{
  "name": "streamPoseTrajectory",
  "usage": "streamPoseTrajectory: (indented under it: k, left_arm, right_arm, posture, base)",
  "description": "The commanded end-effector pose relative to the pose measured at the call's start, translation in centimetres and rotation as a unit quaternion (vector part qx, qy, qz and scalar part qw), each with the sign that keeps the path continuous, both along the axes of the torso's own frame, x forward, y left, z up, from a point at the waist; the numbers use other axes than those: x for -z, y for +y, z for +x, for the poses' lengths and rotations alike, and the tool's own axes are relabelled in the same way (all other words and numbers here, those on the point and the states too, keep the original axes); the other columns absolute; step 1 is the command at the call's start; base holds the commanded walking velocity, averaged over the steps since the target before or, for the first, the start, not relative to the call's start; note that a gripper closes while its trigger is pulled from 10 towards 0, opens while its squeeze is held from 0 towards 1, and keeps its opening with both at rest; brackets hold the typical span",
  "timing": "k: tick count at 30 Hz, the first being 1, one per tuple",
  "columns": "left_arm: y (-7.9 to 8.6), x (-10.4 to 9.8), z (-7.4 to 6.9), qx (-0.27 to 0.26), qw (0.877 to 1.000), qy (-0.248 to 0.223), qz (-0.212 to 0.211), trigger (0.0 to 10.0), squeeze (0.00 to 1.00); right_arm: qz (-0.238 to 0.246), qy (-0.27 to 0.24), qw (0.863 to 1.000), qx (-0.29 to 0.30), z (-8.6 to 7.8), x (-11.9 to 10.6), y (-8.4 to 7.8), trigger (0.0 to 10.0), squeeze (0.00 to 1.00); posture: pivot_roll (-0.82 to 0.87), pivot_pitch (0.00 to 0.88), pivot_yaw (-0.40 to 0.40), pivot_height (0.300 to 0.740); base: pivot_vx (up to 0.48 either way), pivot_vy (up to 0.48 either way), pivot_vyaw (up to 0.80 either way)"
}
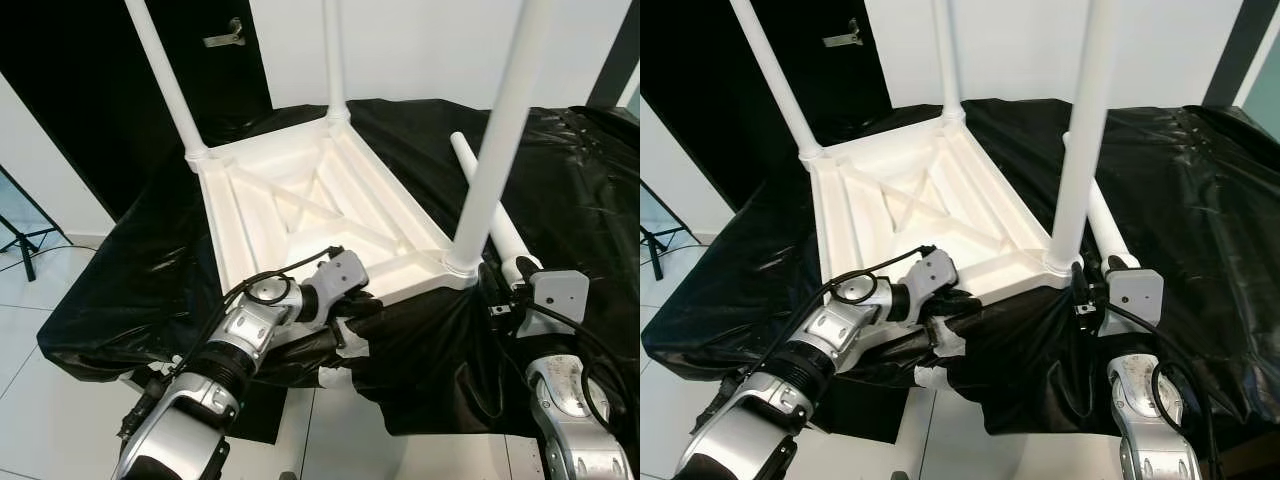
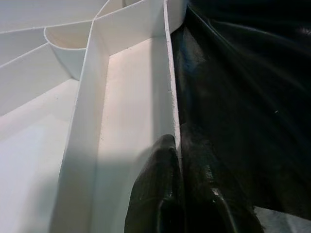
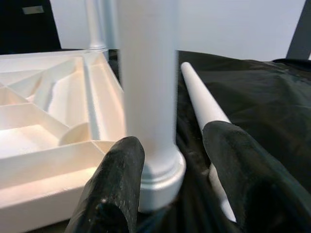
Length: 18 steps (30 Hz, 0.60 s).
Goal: Building children table
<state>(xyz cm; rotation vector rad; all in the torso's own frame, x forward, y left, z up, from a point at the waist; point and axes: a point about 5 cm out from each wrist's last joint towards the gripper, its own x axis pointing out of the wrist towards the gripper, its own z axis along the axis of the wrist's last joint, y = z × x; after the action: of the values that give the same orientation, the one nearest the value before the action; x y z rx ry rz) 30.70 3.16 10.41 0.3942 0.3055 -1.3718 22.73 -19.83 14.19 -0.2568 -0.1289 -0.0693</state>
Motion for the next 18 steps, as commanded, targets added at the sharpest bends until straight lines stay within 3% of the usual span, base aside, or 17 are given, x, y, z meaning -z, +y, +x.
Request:
streamPoseTrajectory:
  k: [1,4,7,15,18]
  left_arm:
    - [-2.2,3.7,-2.2,0.002,0.996,0.067,0.052,10.0,0.0]
    - [-3.0,3.7,-2.0,-0.021,0.996,0.069,0.045,10.0,0.0]
    - [-4.1,3.8,-1.5,-0.078,0.994,0.072,0.039,10.0,0.0]
    - [-3.4,3.7,-0.7,-0.111,0.991,0.058,0.047,10.0,0.0]
    - [-2.8,3.5,-0.1,-0.127,0.99,0.049,0.049,10.0,0.0]
  right_arm:
    - [0.003,0.013,1.0,-0.008,0.2,0.4,0.3,10.0,0.0]
    - [0.004,0.02,1.0,-0.015,0.2,0.6,0.4,10.0,0.0]
    - [0.011,0.051,0.997,-0.057,-0.1,1.4,1.4,10.0,0.0]
    - [0.031,0.085,0.992,-0.092,-0.8,2.0,2.6,10.0,0.0]
    - [0.046,0.119,0.99,-0.062,-0.8,3.2,1.9,10.0,0.0]
  posture:
    - [0.06,0.0,0.057,0.74]
    - [0.06,0.0,0.058,0.74]
    - [0.05,0.0,0.063,0.74]
    - [0.05,0.0,0.063,0.74]
    - [0.05,0.0,0.062,0.74]
  base:
    - [0.0,0.0,0.0]
    - [0.0,0.0,0.0]
    - [0.0,0.0,0.0]
    - [0.0,0.0,0.0]
    - [0.0,0.0,0.0]
